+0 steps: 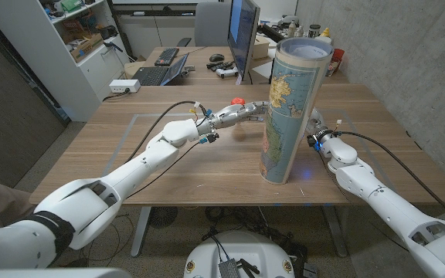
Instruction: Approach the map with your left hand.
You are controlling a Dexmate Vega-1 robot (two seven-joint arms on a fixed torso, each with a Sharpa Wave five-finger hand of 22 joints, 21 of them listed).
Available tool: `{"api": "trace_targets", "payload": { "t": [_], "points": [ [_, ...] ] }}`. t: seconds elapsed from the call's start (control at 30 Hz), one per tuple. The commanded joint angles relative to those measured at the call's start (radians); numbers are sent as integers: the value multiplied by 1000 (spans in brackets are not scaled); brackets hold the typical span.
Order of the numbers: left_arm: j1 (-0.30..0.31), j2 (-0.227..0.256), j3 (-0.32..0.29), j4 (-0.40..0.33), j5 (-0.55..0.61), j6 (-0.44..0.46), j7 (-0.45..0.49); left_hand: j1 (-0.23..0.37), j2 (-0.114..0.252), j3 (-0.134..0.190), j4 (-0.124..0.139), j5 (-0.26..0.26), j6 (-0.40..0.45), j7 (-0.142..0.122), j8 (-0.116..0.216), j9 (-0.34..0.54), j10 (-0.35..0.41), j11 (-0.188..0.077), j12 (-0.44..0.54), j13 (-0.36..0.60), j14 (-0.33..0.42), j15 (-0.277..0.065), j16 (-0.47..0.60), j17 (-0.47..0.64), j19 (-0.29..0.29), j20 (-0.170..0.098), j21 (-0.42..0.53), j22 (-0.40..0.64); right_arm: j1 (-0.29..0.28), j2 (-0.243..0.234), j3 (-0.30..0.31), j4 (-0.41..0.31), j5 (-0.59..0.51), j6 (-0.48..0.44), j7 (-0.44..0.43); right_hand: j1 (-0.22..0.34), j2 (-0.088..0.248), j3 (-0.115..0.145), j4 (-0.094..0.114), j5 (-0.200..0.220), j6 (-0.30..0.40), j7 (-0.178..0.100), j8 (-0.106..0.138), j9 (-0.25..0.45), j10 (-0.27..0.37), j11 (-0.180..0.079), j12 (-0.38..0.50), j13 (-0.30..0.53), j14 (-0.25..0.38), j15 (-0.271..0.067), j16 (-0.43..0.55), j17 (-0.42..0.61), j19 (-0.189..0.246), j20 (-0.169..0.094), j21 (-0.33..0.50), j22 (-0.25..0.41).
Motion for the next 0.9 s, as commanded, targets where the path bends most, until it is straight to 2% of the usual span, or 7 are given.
{"api": "trace_targets", "payload": {
  "t": [0.03,0.43,0.67,0.9],
  "points": [
    [-9,-24,6,47,-7,-43,-24,-10,-5,-2,7,-6,7,-6,4,2,12,4,4,4,11,-72,1,2,7,-37,0,3,-4,-3,-4,-1,-14,-6,-17,-12,11,-2,5,-1,8,2,4,4,4,5,7,4,-3,0,7,1,-1,-9,10,3],
    [6,-19,6,35,-4,-64,-25,-24,-17,-9,9,-25,4,-5,1,2,9,6,1,4,8,-74,-1,2,13,-41,1,3,0,9,-2,10,-6,-10,-24,-15,6,-5,6,-1,11,1,5,4,4,5,8,3,-4,-2,7,1,-3,-8,10,3],
    [9,-12,9,19,0,-55,-28,-32,-20,-11,10,-36,-9,-6,-3,3,10,6,0,4,9,-75,-2,2,15,-43,1,2,1,15,-2,29,-14,24,-22,-19,1,-9,7,-2,12,-3,5,4,4,5,8,3,-3,-2,7,2,-4,-7,9,3],
    [-8,-31,17,52,-2,-73,-49,-39,-21,-11,11,-45,-23,-4,-8,3,12,7,-1,4,9,-75,-2,3,16,-43,0,2,2,17,-1,33,-15,38,-16,-23,-9,-15,8,-2,23,-4,8,4,2,4,8,3,-5,-3,7,2,-9,-6,8,3]
  ]
}}
